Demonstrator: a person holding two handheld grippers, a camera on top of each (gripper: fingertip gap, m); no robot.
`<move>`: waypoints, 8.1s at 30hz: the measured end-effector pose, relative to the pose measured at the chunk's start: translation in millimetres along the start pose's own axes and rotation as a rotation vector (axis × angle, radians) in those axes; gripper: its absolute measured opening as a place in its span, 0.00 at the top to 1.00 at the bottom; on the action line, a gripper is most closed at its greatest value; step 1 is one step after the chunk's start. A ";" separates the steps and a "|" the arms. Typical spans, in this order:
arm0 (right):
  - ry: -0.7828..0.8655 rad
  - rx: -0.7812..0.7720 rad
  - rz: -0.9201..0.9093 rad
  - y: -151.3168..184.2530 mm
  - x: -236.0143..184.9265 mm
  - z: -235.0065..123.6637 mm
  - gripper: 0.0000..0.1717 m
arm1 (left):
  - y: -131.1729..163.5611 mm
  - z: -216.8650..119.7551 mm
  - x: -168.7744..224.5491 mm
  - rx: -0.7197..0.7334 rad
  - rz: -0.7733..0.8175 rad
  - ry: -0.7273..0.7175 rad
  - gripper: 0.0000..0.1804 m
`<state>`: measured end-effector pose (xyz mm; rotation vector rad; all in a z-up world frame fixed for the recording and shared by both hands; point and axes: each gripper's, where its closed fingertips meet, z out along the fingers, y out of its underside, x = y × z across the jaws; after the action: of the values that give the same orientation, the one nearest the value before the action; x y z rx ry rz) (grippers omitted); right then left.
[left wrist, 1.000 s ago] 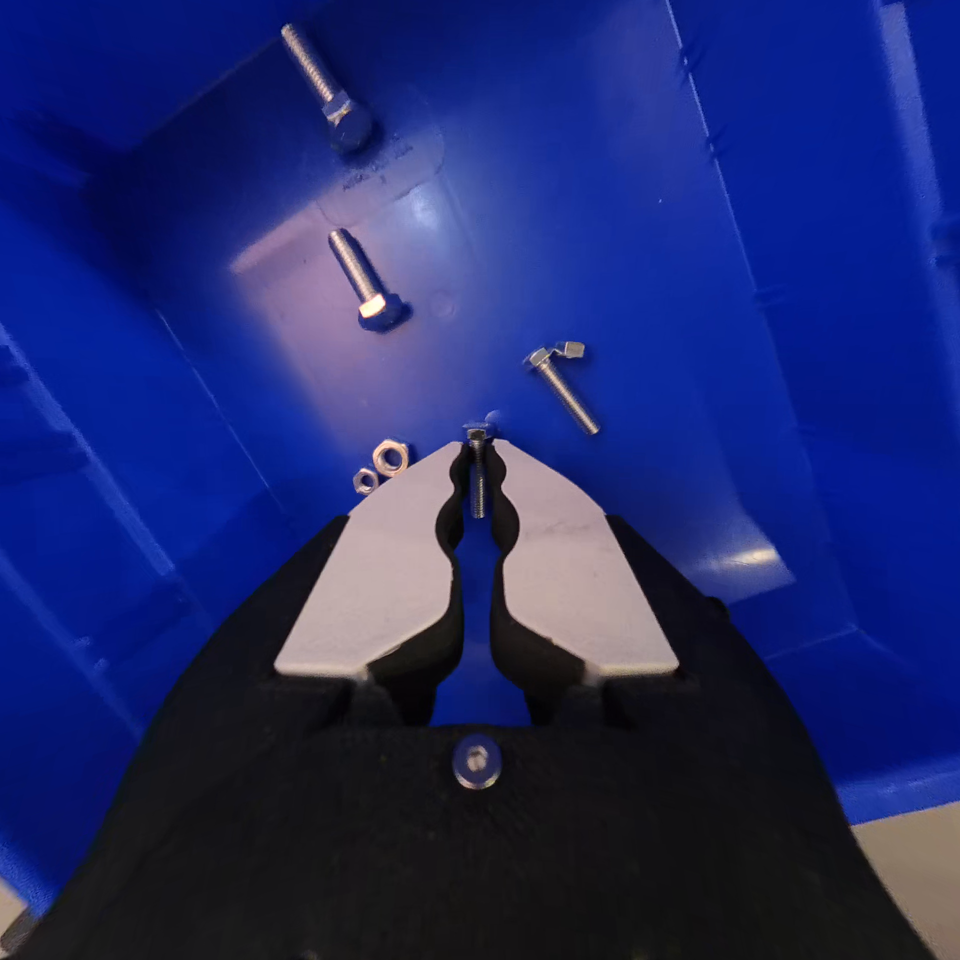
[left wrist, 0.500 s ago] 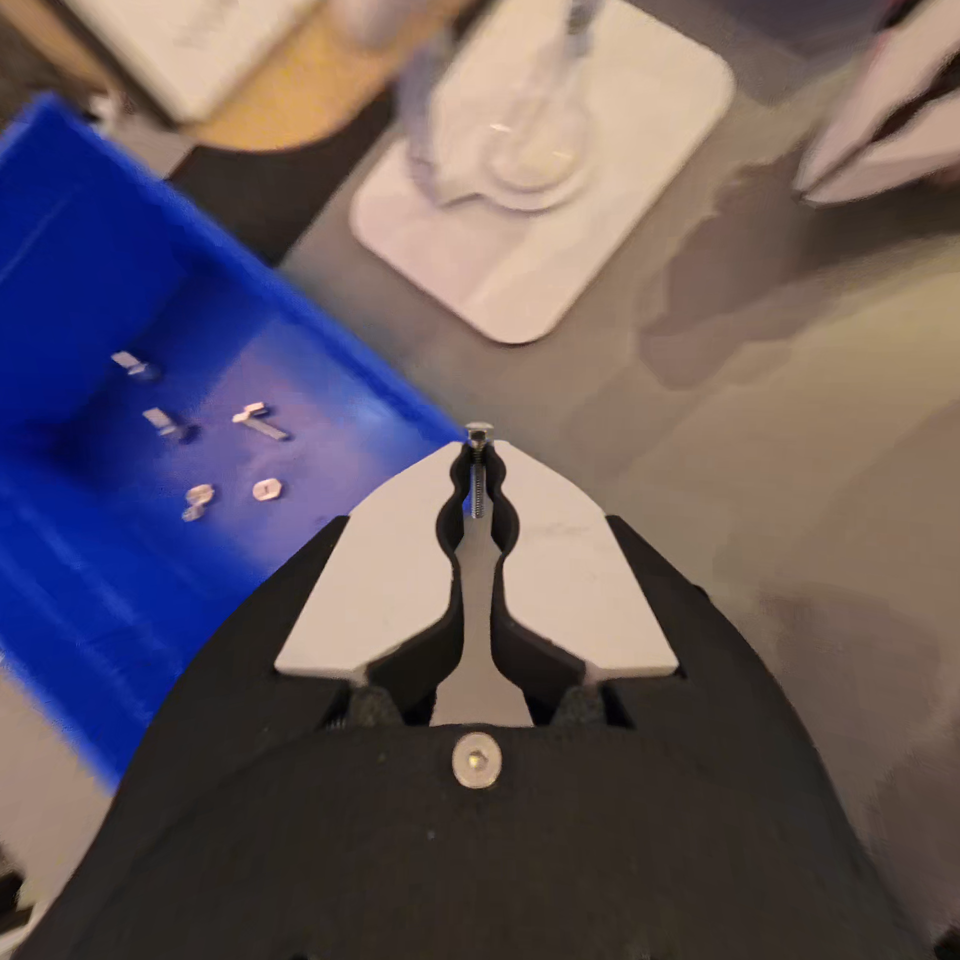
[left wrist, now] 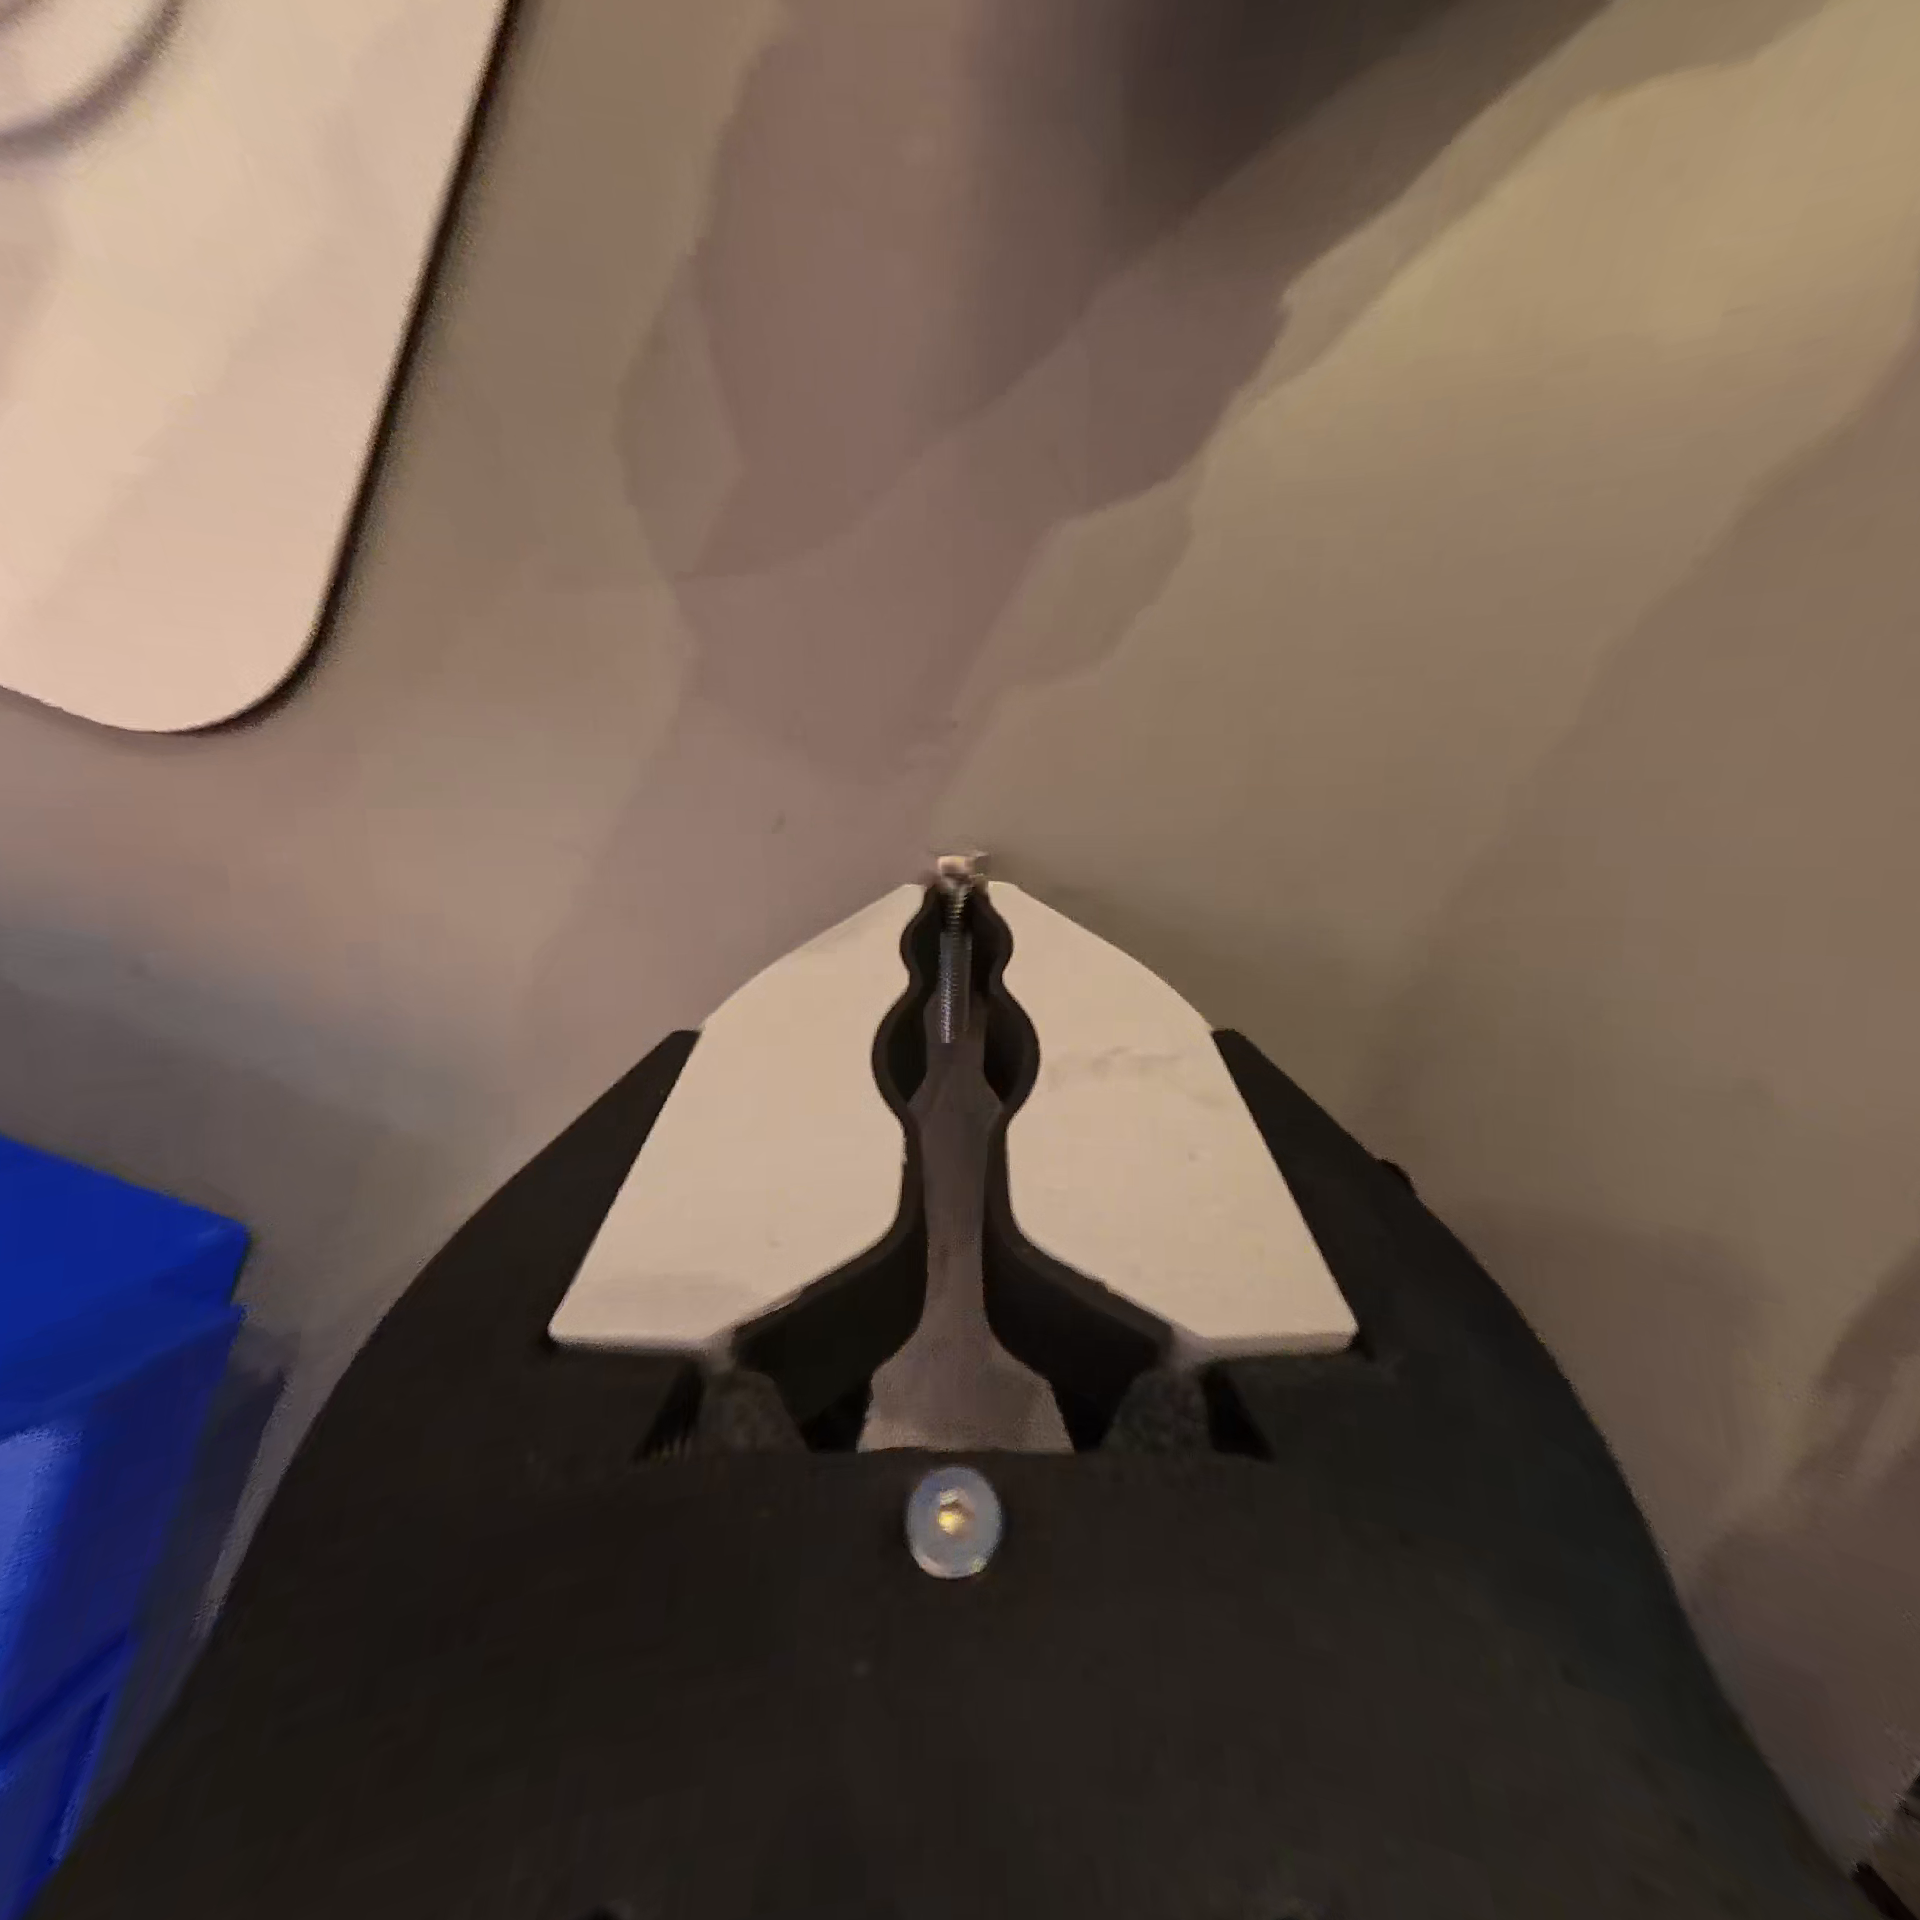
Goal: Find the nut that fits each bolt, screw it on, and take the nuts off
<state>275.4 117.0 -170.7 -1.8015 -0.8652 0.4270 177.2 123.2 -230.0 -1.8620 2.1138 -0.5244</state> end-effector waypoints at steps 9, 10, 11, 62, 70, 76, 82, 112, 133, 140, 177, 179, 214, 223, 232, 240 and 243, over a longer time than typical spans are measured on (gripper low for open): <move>-0.007 -0.001 -0.004 0.1 -1.4 0.1 1.00 | -6.2 -19.9 -0.7 0.069 -0.022 -0.009 0.83; -0.008 -0.001 -0.003 0.1 -1.5 0.1 1.00 | -8.2 -32.6 -5.4 0.094 -0.024 -0.034 0.83; -0.008 0.000 -0.002 0.0 -1.4 -0.1 1.00 | -8.5 -48.7 -15.3 0.110 -0.026 -0.083 0.83; -0.044 -0.005 -0.001 0.3 -5.5 0.1 1.00 | 127.1 -75.7 -299.3 -0.725 0.067 -0.147 0.95; -0.046 -0.006 0.001 0.4 -5.2 0.2 1.00 | 93.3 -116.1 -244.6 -0.488 0.134 -0.223 0.95; -0.043 -0.012 -0.004 1.2 -5.6 0.9 1.00 | 59.1 -132.9 -161.0 -0.289 0.242 -0.216 0.95; -0.044 -0.013 -0.007 1.5 -6.0 1.0 1.00 | 20.0 -90.6 -49.3 -0.199 0.448 -0.121 0.95; -0.060 -0.012 -0.025 1.9 -9.7 1.0 1.00 | 25.0 -18.5 -9.9 -0.177 0.313 -0.116 0.84; -0.057 -0.013 -0.032 2.0 -10.2 1.4 1.00 | -2.0 -1.9 -1.6 -0.057 0.191 -0.013 0.97; -0.141 0.172 0.108 -31.1 -19.3 2.6 0.87 | -81.5 -71.3 -5.0 0.651 -0.055 0.072 0.97; 0.222 -0.241 -0.984 -83.3 -0.7 34.3 0.97 | -73.1 -116.3 -12.0 0.577 -0.091 -0.040 0.71; 0.304 -0.255 -1.141 -91.7 -2.5 39.2 0.97 | -71.5 -112.7 -3.8 0.560 -0.144 0.072 0.72; 0.436 -0.076 -1.517 -98.6 -48.3 50.5 0.97 | -52.1 -95.6 37.5 0.420 -0.397 0.623 0.91; 0.430 -0.070 -1.542 -95.8 -53.1 51.2 0.97 | -47.9 -91.9 40.5 0.410 -0.421 0.660 0.93; 0.419 -0.072 -1.548 -91.2 -58.2 55.4 0.97 | -43.6 -94.4 36.8 0.388 -0.441 0.654 0.91; 0.435 -0.069 -1.544 -93.7 -54.9 54.1 0.97 | -39.8 -87.9 44.9 0.341 -0.440 0.682 0.91; 0.440 -0.068 -1.543 -94.1 -53.1 53.6 0.97 | -39.8 -86.6 48.2 0.340 -0.434 0.692 0.95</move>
<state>171.3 131.7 -111.5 -0.7714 -1.6047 -0.9436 168.6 78.9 -133.2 -2.1190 1.7595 -1.7176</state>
